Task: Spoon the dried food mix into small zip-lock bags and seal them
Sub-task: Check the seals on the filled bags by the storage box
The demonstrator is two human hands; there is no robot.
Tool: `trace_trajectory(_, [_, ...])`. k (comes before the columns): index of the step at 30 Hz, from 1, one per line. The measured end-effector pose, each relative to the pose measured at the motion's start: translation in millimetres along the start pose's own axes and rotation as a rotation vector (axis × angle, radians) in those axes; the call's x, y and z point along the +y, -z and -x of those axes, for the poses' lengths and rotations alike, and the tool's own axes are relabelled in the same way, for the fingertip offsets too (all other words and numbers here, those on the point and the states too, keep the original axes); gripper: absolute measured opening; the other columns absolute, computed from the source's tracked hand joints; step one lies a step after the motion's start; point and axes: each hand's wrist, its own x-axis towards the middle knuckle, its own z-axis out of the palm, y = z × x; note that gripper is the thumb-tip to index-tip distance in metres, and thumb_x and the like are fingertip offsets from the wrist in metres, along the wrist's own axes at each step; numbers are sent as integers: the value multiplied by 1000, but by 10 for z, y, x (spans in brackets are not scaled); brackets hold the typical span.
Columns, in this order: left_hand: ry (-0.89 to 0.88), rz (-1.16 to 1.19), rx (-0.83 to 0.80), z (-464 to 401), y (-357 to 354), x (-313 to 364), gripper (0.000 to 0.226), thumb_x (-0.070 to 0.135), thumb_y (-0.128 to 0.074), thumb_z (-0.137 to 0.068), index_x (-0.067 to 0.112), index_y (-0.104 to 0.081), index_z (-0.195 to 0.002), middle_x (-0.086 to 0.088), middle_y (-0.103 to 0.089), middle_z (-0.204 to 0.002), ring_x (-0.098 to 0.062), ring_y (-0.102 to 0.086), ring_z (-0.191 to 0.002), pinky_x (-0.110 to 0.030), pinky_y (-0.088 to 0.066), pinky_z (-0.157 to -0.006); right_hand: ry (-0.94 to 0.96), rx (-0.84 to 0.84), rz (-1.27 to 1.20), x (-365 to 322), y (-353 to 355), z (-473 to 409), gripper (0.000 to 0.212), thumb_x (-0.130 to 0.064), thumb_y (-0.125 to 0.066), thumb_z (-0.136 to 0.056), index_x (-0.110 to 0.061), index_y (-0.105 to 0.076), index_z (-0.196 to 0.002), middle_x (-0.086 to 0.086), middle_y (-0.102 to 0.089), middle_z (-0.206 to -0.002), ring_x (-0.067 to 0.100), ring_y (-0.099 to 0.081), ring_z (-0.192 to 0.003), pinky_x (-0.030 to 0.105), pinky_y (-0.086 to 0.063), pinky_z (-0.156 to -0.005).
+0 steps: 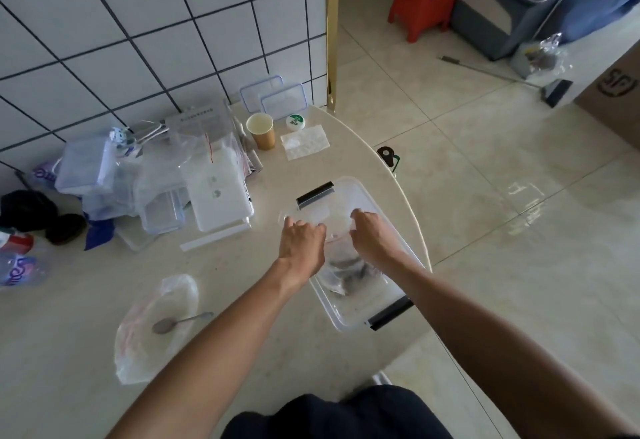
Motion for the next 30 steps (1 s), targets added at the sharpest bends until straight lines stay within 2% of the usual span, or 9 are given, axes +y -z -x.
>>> trace_trajectory(3, [-8,57,67,-88,50,-44,16,27,-67,-96,18,-69,-109,-1,-70,-106,-25,-64,-105,-39,-43,-92,148,36,6,74,113,98,49,-8,-57,-104,-11,-45,-151,13,-59,-139,27,-65,-110,32,-56,-82])
trace_trajectory(6, [-38,284,229,-167,173,-141,22,32,-70,-92,18,-71,-110,-1,-70,-112,-26,-63,-108,-40,-43,-90,229,236,-42,292,256,309,50,-26,-63,-102,-18,-49,-149,5,-57,-146,22,-63,-118,28,-50,-87])
trace_trajectory(10, [-3,408,393,-375,335,-224,25,25,-72,-90,14,-70,-111,-8,-68,-114,-33,-62,-108,-44,-47,-87,76,309,-243,723,302,676,44,-31,-65,-100,-17,-55,-141,2,-62,-134,20,-63,-114,35,-50,-89])
trace_trajectory(12, [76,443,311,-533,356,-257,35,32,-67,-95,12,-66,-123,-12,-64,-126,-36,-58,-118,-47,-45,-93,-53,266,-342,896,201,829,43,-29,-67,-99,-13,-57,-138,4,-62,-130,19,-62,-112,38,-53,-91])
trace_trajectory(15, [213,528,70,-744,267,-327,47,47,-54,-103,11,-59,-133,-13,-62,-136,-36,-55,-128,-48,-45,-102,-302,172,-569,1044,-2,989,41,-32,-70,-98,-12,-59,-132,5,-64,-125,18,-63,-100,27,-50,-75])
trace_trajectory(18, [247,591,-58,-819,139,-363,54,57,-40,-106,11,-66,-108,-20,-70,-120,-41,-61,-117,-46,-49,-93,-503,42,-887,1063,-167,1157,34,-40,-66,-99,-14,-60,-119,9,-69,-116,19,-70,-93,27,-56,-68])
trace_trajectory(22, [195,581,-46,-829,102,-383,56,58,-36,-106,13,-60,-84,-24,-70,-102,-43,-62,-105,-41,-41,-77,-635,-75,-1295,903,-336,1323,33,-39,-63,-102,-7,-66,-109,16,-75,-102,29,-78,-84,43,-65,-74])
trace_trajectory(26, [142,632,7,-683,224,-434,60,57,-41,-106,12,-55,-69,-7,-59,-69,-39,-61,-88,-38,-36,-68,-608,91,-1310,697,-415,1393,25,-27,-65,-102,-4,-62,-113,17,-73,-98,28,-77,-79,37,-64,-65])
trace_trajectory(30, [137,822,100,-218,398,-526,66,71,-50,-94,13,-55,-63,1,-59,-60,-27,-58,-67,-34,-41,-58,-544,308,-1238,695,-275,1639,22,-27,-67,-100,-7,-68,-106,10,-71,-91,16,-70,-71,32,-60,-62])
